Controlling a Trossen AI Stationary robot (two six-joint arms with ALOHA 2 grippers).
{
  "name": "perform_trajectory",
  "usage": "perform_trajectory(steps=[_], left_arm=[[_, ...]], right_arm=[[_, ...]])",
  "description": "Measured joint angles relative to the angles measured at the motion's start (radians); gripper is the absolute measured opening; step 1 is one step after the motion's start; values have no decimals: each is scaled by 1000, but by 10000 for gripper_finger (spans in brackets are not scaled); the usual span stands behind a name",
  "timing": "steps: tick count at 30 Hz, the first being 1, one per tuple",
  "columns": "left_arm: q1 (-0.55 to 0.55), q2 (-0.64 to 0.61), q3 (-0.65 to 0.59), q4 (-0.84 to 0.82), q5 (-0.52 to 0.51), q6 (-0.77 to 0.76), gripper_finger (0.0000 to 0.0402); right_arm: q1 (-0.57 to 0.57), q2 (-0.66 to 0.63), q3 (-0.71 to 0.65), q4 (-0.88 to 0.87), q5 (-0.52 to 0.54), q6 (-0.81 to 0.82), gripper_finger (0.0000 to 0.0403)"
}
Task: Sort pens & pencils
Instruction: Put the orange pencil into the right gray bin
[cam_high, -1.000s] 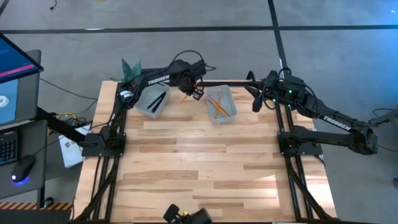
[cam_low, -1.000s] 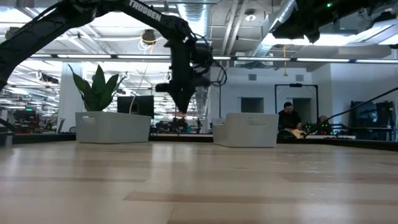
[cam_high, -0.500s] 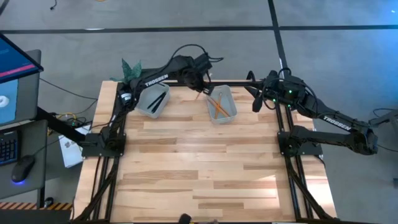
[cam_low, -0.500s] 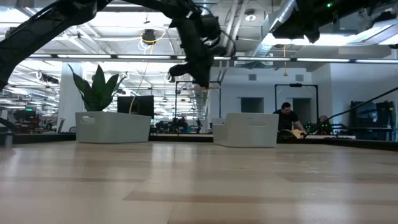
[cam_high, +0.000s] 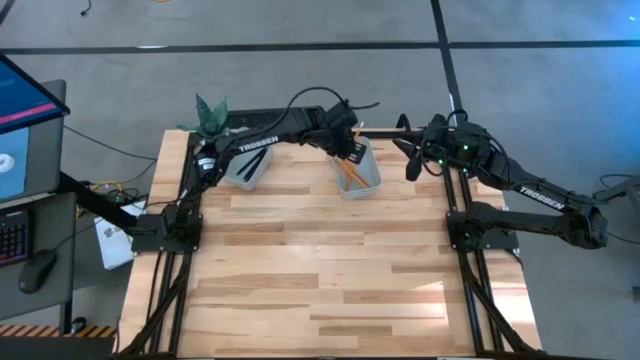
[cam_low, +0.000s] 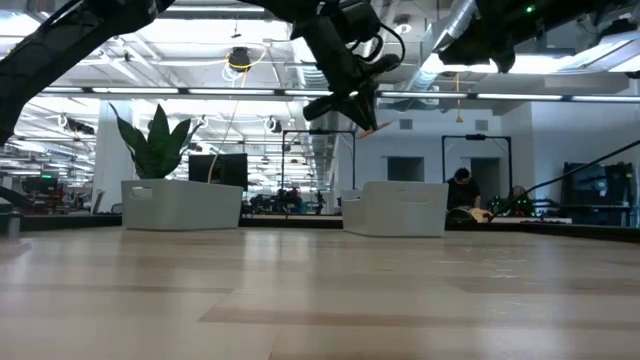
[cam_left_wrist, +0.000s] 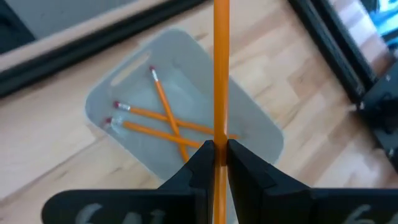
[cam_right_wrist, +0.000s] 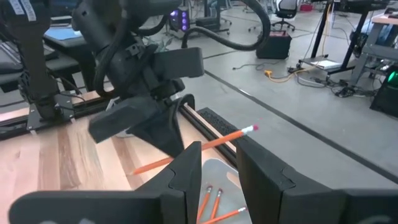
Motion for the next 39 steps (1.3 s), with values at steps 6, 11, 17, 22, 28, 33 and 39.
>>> perform_trajectory(steps=[6,11,17,22,28,33,39], left_arm=[[-7,29,2,83,-10,-24,25],[-14,101,-1,81,5,-46,25],[-12,139,-1,49,-2,-51,25],[-11,160,0,62,31,-56,25],[-8,176,1,50,43,-33,25],[-7,182,0,36,48,-32,25],[-8,181,0,35,51,-22,25]], right_arm=[[0,0,0,0,0,0,122],[1,0,0,-3,0,0,122],[12,0,0,-10,-1,0,122],[13,0,0,-14,0,-5,122],[13,0,0,-15,0,-7,122],[13,0,0,-16,0,0,122],[13,0,0,-23,0,0,122]])
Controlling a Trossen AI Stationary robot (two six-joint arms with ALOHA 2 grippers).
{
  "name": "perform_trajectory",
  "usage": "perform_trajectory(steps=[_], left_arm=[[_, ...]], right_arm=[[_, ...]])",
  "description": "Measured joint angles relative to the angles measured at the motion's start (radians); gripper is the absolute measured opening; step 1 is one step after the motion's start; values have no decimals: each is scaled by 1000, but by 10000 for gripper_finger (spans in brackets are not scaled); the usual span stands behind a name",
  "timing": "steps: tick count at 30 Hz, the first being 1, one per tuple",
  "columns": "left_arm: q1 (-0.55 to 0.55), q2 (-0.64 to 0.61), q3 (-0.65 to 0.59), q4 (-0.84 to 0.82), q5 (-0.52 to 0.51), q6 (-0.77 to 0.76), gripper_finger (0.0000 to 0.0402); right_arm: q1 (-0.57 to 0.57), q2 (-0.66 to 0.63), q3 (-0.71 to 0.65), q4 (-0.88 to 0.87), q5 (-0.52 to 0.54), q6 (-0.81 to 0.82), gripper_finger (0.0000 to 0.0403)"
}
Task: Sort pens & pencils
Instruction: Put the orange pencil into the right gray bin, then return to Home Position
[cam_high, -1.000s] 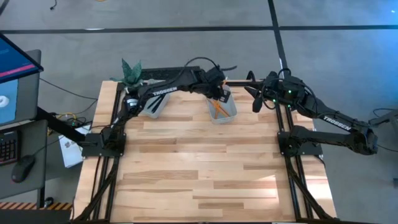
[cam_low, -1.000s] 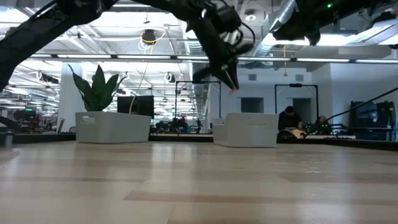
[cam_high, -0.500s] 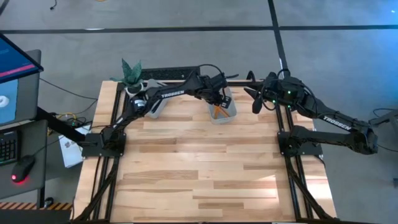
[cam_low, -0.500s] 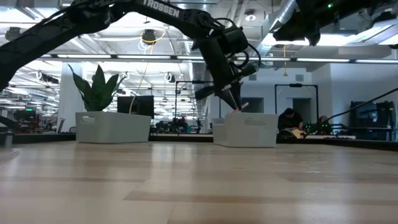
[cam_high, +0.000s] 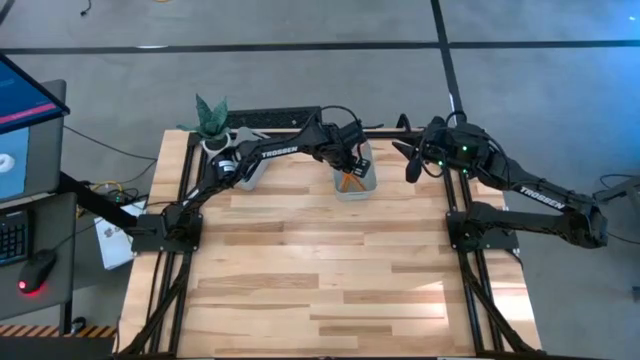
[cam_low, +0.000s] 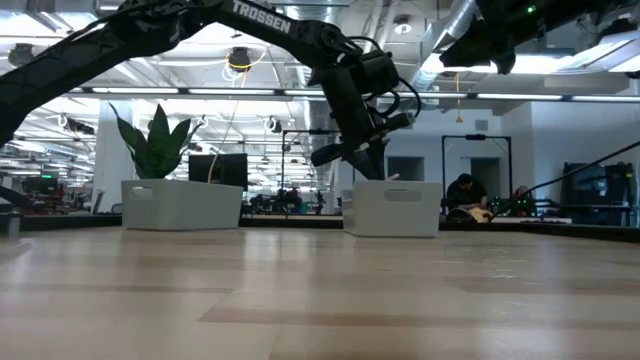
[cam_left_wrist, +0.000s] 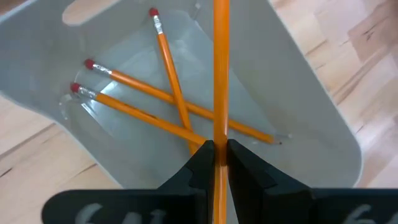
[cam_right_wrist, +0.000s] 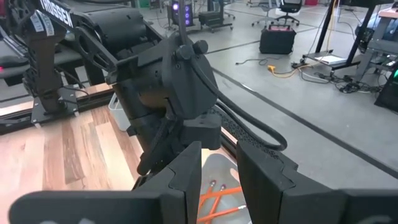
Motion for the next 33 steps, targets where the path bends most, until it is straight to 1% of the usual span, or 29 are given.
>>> perform_trajectory(steps=[11,21,29,33], left_arm=[[0,0,0,0,0,10,25],[-1,0,0,0,5,12,47],[0,-2,0,0,5,9,49],[3,-15,32,-13,-1,76,50]], right_arm=[[0,0,0,0,0,1,122],[0,0,0,0,0,1,122],[0,0,0,0,0,1,122],[0,0,0,0,0,1,122]])
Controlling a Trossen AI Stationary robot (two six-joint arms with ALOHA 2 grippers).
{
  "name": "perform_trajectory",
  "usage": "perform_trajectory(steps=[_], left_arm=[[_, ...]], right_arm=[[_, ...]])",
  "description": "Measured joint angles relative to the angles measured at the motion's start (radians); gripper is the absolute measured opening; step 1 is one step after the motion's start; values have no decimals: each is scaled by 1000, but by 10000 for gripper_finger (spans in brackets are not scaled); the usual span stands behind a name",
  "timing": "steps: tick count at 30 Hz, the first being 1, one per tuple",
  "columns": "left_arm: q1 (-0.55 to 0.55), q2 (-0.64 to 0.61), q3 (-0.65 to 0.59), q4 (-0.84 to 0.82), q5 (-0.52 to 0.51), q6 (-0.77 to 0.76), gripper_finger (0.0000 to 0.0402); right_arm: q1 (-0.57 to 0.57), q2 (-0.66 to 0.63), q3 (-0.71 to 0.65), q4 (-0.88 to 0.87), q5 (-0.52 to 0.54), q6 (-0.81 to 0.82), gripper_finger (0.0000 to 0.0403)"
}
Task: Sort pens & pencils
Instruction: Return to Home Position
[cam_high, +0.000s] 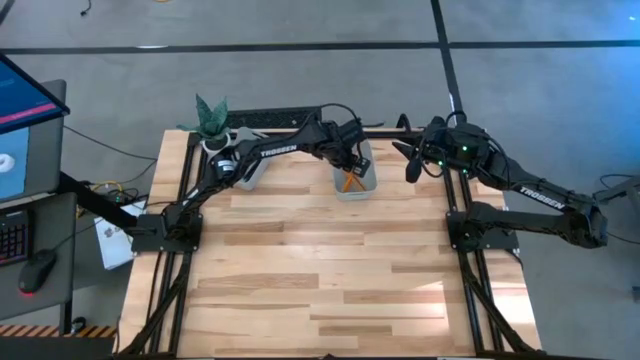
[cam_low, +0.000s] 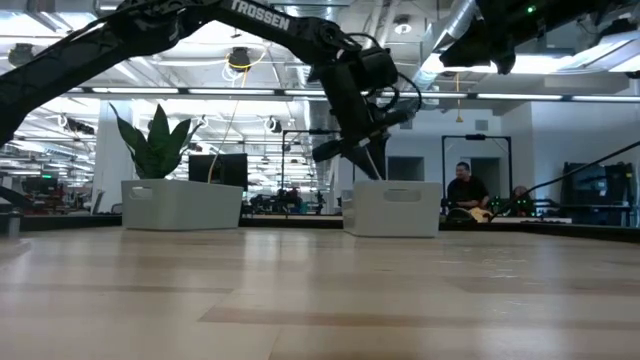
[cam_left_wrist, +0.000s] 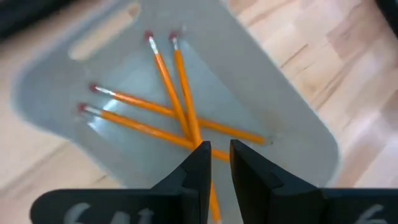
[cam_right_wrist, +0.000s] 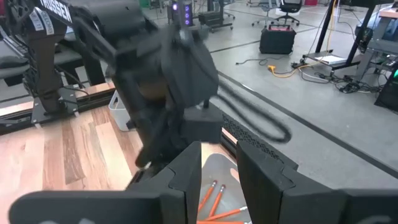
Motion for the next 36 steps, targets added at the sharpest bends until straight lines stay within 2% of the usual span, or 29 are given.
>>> perform_trajectory(steps=[3,5,9,15,17,20,24,26,29,32,36], left_arm=[[1,-23,58,-55,-52,71,50],[-4,-45,93,-113,-128,105,50],[-8,-156,60,-144,-259,165,50],[-8,-338,59,-231,-273,309,50],[-14,-404,59,-246,-306,335,50],[-18,-503,59,-299,-418,337,50],[-47,-635,30,-361,-589,339,50],[-69,-721,-22,-364,-626,344,50],[-96,-872,-170,-330,-650,344,50],[-112,-1039,-391,-222,-682,361,50],[-121,-1286,-747,13,-672,386,50]], right_arm=[[0,0,0,0,0,1,122],[0,-4,0,-1,0,1,122],[0,-25,0,0,0,2,122],[-2,-57,0,-1,0,0,122],[-2,-69,0,-3,0,7,122],[-8,-97,0,-1,16,56,122],[-24,-163,0,1,107,71,122],[-34,-195,0,1,133,70,122],[-43,-242,0,1,134,38,122],[-41,-274,-2,5,134,7,122],[-42,-324,-71,25,133,9,122]])
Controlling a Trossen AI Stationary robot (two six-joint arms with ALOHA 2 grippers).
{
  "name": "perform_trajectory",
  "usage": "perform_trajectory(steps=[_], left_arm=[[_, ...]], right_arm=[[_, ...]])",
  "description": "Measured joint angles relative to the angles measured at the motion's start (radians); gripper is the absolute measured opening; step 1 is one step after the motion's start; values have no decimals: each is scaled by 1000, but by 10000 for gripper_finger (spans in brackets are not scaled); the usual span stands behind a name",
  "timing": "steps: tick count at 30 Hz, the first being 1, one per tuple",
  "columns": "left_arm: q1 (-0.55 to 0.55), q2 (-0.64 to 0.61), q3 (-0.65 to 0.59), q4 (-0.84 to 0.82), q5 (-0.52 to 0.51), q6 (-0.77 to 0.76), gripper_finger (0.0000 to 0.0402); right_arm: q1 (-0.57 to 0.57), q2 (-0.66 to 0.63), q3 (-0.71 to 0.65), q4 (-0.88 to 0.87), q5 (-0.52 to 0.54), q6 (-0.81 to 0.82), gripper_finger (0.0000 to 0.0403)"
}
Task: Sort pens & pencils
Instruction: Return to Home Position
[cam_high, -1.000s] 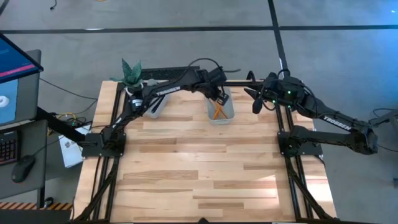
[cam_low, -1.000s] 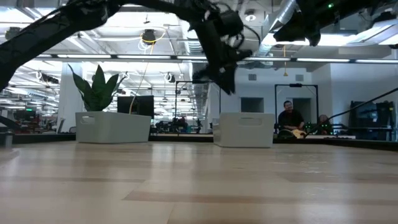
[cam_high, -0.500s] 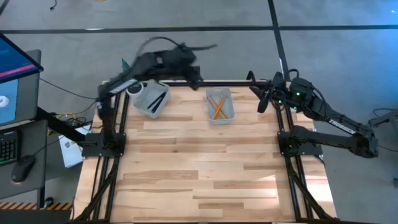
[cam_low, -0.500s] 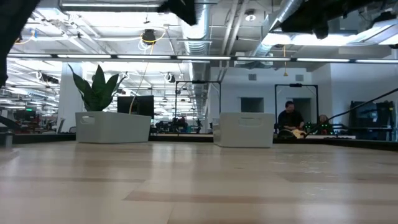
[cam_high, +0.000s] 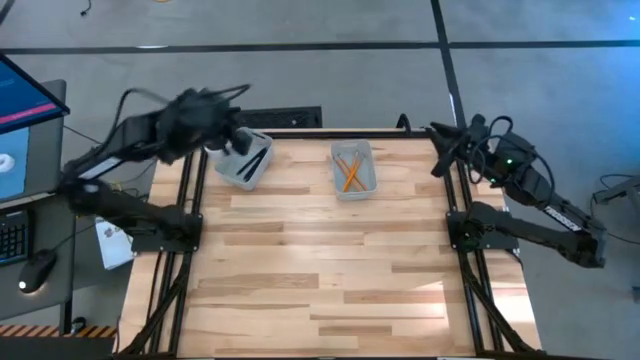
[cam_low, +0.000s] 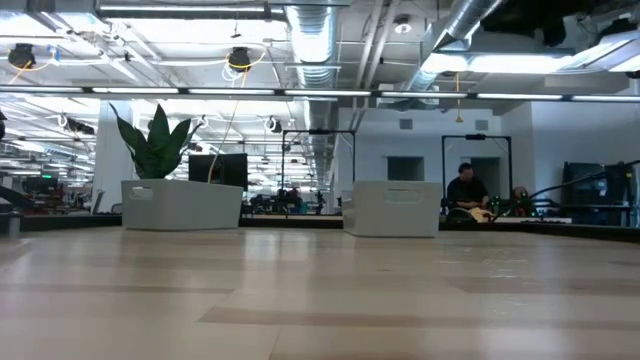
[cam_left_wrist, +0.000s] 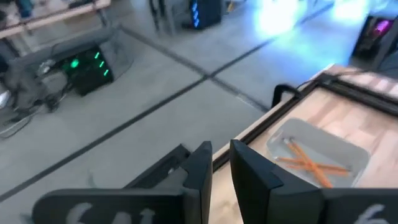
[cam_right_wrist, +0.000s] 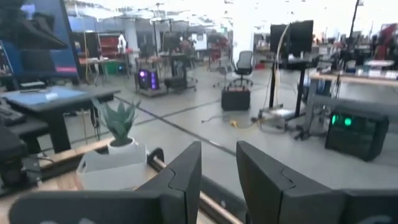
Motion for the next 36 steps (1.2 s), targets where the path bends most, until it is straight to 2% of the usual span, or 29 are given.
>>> perform_trajectory(steps=[4,8,12,16,22,26,29,33,36], left_arm=[[0,-225,-346,238,19,27,50],[0,-429,-639,442,19,49,50],[0,-610,-870,570,48,29,50],[0,-772,-1045,645,65,12,50],[0,-980,-1224,708,60,11,50],[0,-1087,-1304,716,40,-3,50],[0,-1087,-1342,731,36,-8,50],[2,-1069,-1378,749,25,-15,50],[2,-1070,-1393,737,8,-18,50]], right_arm=[[0,-82,-92,42,-1,33,122],[1,-163,-189,151,-7,43,122],[2,-245,-280,202,-34,46,122],[2,-329,-353,219,-58,81,122],[2,-436,-447,235,-53,96,122],[0,-428,-490,267,-35,97,122],[0,-432,-522,283,-28,98,122],[-4,-432,-582,421,-28,83,122],[-21,-432,-629,452,-21,84,122]])
